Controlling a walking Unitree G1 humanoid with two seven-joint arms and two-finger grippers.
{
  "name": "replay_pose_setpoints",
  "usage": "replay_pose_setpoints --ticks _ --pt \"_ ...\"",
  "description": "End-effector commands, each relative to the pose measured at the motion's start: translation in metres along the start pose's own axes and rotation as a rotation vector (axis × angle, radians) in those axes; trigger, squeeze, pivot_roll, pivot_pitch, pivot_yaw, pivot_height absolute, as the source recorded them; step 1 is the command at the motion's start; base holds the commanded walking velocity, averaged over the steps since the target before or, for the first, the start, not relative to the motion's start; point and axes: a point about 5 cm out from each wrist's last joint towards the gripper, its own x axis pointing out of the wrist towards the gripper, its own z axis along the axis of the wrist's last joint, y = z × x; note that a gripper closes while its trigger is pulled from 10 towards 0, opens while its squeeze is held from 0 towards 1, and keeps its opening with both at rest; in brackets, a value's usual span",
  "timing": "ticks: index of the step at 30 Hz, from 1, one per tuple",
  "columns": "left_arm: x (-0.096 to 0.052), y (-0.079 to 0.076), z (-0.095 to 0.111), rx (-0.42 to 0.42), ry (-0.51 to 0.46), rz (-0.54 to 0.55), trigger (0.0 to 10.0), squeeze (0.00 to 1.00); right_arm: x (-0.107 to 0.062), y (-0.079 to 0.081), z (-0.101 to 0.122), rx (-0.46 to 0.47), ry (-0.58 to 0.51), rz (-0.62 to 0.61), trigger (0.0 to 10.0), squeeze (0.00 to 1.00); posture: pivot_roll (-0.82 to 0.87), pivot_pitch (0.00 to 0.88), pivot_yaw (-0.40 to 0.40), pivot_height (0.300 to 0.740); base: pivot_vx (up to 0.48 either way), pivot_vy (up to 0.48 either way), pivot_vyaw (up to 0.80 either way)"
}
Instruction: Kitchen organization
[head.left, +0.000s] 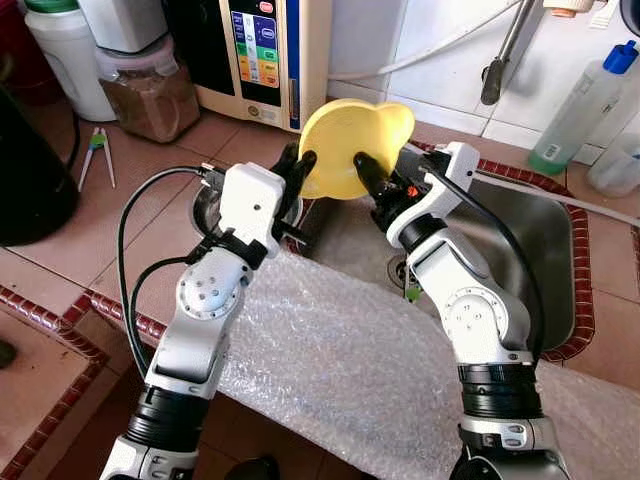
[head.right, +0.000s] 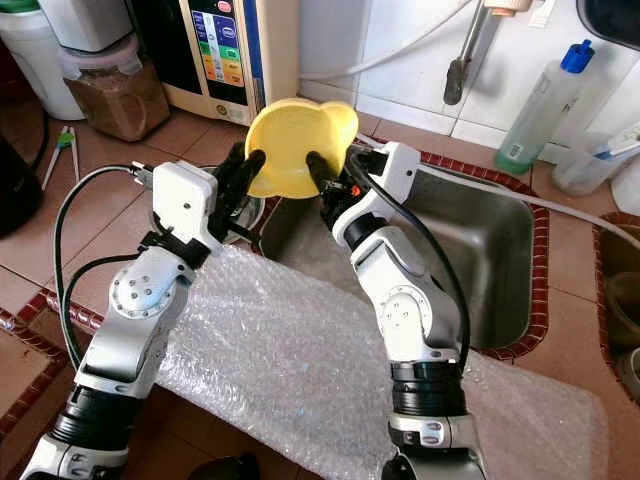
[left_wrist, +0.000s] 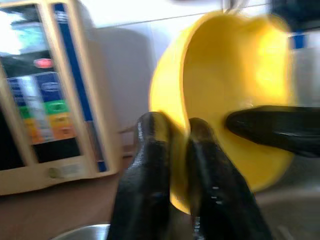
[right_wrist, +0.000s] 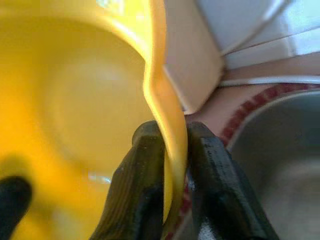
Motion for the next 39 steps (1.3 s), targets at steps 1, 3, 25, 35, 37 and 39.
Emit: replay_pose_setpoints --ticks 1,3,25,35,37,39 --pt "-0.003 0.009 0.007 0.001 -0.031 0.028 10.0 1.00 -0.008 -0.026 0.008 -0.013 -0.037 -0.133 0.0 0.00 0.05 0.148 -0.021 0.740 0.000 0.000 0.00" --pt "-0.005 0.009 0.004 -0.005 -0.002 0.012 10.0 1.00 -0.007 -0.032 0.012 -0.044 -0.049 -0.164 0.0 0.00 0.05 0.149 -0.017 0.740 0.000 0.000 0.00" --pt "-0.046 0.022 -0.026 -0.095 0.326 -0.190 10.0 1.00 -0.022 -0.120 0.019 -0.754 0.220 -0.320 0.0 0.00 0.06 0.150 0.010 0.740 0.000 0.000 0.00" --pt "-0.051 0.016 -0.024 -0.129 0.359 -0.267 10.0 1.00 -0.023 -0.123 -0.003 -0.780 0.287 -0.266 10.0 1.00 0.06 0.139 0.011 0.740 0.000 0.000 0.00" --pt "-0.049 0.017 -0.023 -0.122 0.352 -0.258 10.0 1.00 -0.024 -0.123 -0.006 -0.769 0.283 -0.270 10.0 1.00 0.06 0.137 0.009 0.740 0.000 0.000 0.00" --pt "-0.047 0.017 -0.022 -0.120 0.345 -0.253 10.0 1.00 -0.026 -0.121 -0.011 -0.732 0.274 -0.256 10.0 1.00 0.06 0.136 0.009 0.740 0.000 0.000 0.00"
